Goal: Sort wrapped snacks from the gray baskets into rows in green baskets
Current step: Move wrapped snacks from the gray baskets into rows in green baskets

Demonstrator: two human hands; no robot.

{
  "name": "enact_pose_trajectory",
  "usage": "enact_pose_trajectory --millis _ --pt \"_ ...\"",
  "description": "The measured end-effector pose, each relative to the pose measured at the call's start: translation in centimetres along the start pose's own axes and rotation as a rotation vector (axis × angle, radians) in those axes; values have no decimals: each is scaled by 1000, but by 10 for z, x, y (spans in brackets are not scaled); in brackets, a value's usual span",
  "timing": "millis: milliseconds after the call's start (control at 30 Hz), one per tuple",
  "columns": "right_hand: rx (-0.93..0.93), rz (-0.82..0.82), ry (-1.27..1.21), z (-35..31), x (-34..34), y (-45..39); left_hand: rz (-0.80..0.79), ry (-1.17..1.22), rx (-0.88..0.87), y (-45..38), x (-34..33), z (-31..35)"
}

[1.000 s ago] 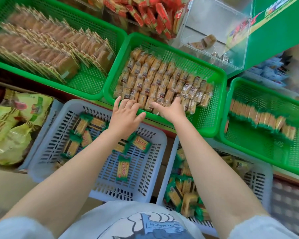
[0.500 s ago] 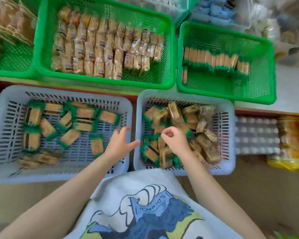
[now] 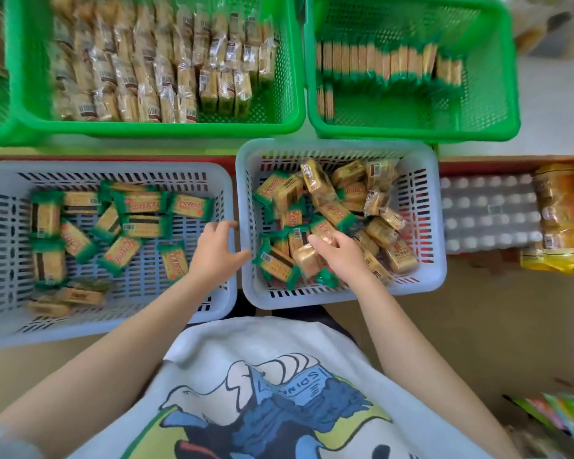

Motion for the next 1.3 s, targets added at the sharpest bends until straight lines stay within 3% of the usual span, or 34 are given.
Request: enact_pose_trajectory --millis 67,167,233,333,500,700,933,1000,1100,1167,1300 --pt "23 35 -89 -9 6 3 46 97 -114 9 10 26" --pt "109 14 -66 -29 2 10 -216 467 -162 20 8 64" --pt "164 -47 -59 -40 -3 13 -283 575 -143 20 0 79" --pt "163 -49 -108 -48 3 7 -198 662 -61 9 0 83" --pt "211 208 -3 -50 34 -35 -139 795 143 -5 2 53" --pt "243 195 285 -68 7 -101 -57 918 227 0 12 44" --pt "292 168 28 -87 25 -78 -82 1023 201 4 21 35" --pt "284 125 -214 -93 35 -47 -88 1054 198 0 24 34" --pt "255 -120 -502 -103 32 -7 -111 1051 192 -6 34 45" --pt "286 -208 -457 -109 19 5 -184 1084 191 -9 41 58" --pt "351 -190 -246 -130 -13 9 -284 1104 34 -11 56 85"
Point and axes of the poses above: each hand's wrist, its own y-axis away from the middle knuckle, its own x-axis out of the back of the hand, z = x × y, the point moved 4 cm from there along -y, towards the middle knuckle, and after that the axes turned 9 degrees about -y, right-handed, at the moved point
